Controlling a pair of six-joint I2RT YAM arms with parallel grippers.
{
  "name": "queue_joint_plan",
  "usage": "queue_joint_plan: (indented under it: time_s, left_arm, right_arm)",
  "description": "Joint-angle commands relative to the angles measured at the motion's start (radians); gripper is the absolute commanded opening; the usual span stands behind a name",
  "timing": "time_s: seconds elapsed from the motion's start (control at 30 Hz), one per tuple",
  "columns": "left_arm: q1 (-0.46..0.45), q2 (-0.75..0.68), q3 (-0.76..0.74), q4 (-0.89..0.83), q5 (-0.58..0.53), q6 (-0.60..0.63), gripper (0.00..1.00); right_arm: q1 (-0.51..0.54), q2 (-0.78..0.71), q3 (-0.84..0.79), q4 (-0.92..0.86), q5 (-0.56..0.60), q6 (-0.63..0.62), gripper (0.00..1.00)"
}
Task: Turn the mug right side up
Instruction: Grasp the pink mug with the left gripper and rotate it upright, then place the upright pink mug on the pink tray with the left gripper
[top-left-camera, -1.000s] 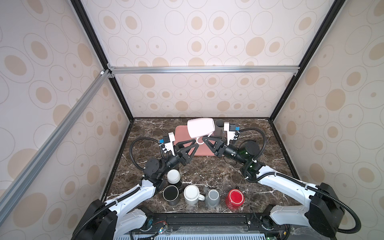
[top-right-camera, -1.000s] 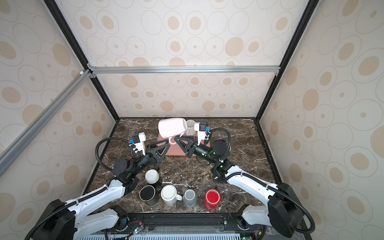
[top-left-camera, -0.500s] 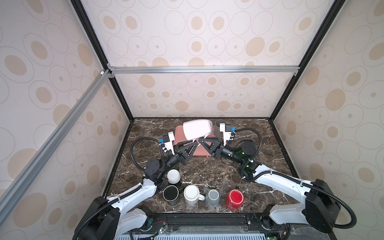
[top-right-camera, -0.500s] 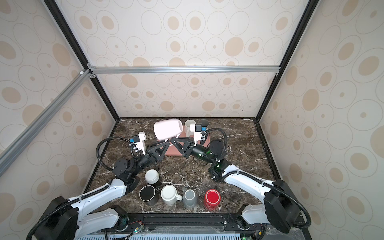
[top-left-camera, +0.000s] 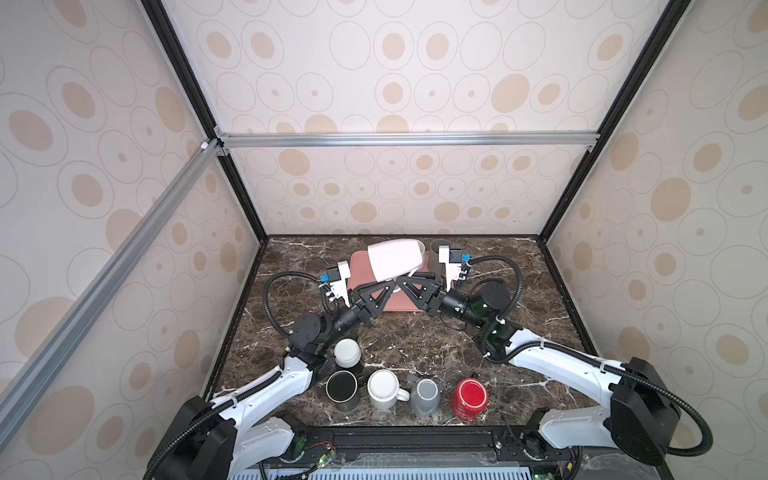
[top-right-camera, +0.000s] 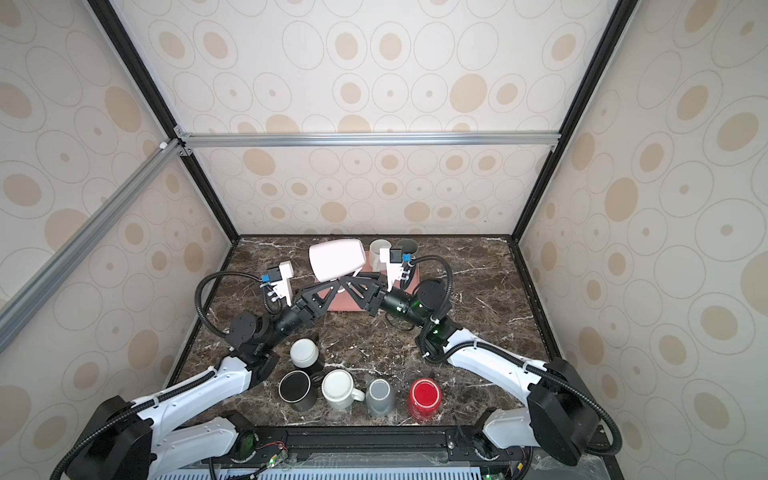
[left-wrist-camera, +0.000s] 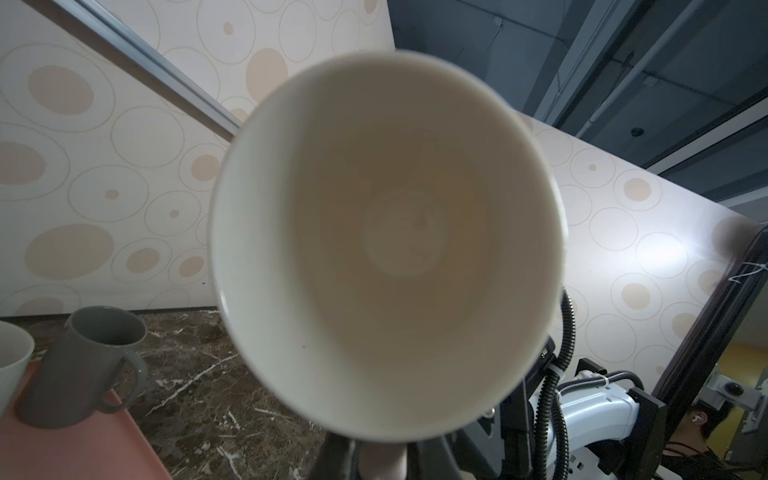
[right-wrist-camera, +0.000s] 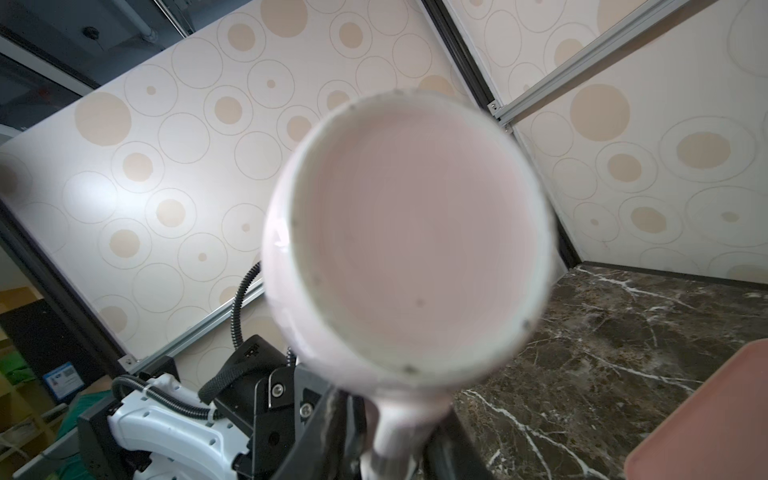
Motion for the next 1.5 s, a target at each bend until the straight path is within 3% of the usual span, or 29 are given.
queue_joint_plan:
  time_s: [0.0,0.1,0.27,0.53,0.63,0.73,0.97,1.13,1.47]
  left_arm:
    - [0.000,-0.048,0.095,-0.166,-0.057,0.117,0.00]
    - [0.002,-0.051,0.159,-0.350,-0.117,0.201,0.00]
    - [0.005,0.013,0.317,-0.683,-0.253,0.352,0.00]
    - [0.022,0.269,0.654,-1.098,-0.455,0.559,0.00]
    - [0.054,0.404,0.793,-1.212,-0.473,0.607,0.00]
    - [0.093,0.533,0.918,-1.292,-0.449,0.624,0.00]
    - [0.117,0.806,1.189,-1.453,-0.538,0.690,0.00]
    - [0.131,0.979,1.364,-1.558,-0.529,0.703,0.00]
    - [0.139,1.166,1.596,-1.683,-0.562,0.717,0.00]
  right_arm:
    - [0.007,-0.084,-0.022,-0.045,0.081,-0.074,0.47]
    - [0.007,-0.156,-0.044,-0.203,0.167,-0.135,0.52]
    - [0.007,-0.275,-0.081,-0.456,0.337,-0.219,0.54]
    - [0.007,-0.414,-0.131,-0.690,0.510,-0.278,0.54]
    - [0.006,-0.445,-0.148,-0.715,0.533,-0.285,0.54]
    - [0.005,-0.464,-0.154,-0.741,0.543,-0.290,0.54]
    - [0.003,-0.507,-0.164,-0.788,0.569,-0.307,0.54]
    - [0.000,-0.534,-0.171,-0.816,0.594,-0.318,0.54]
    - [-0.005,-0.555,-0.174,-0.837,0.599,-0.332,0.54]
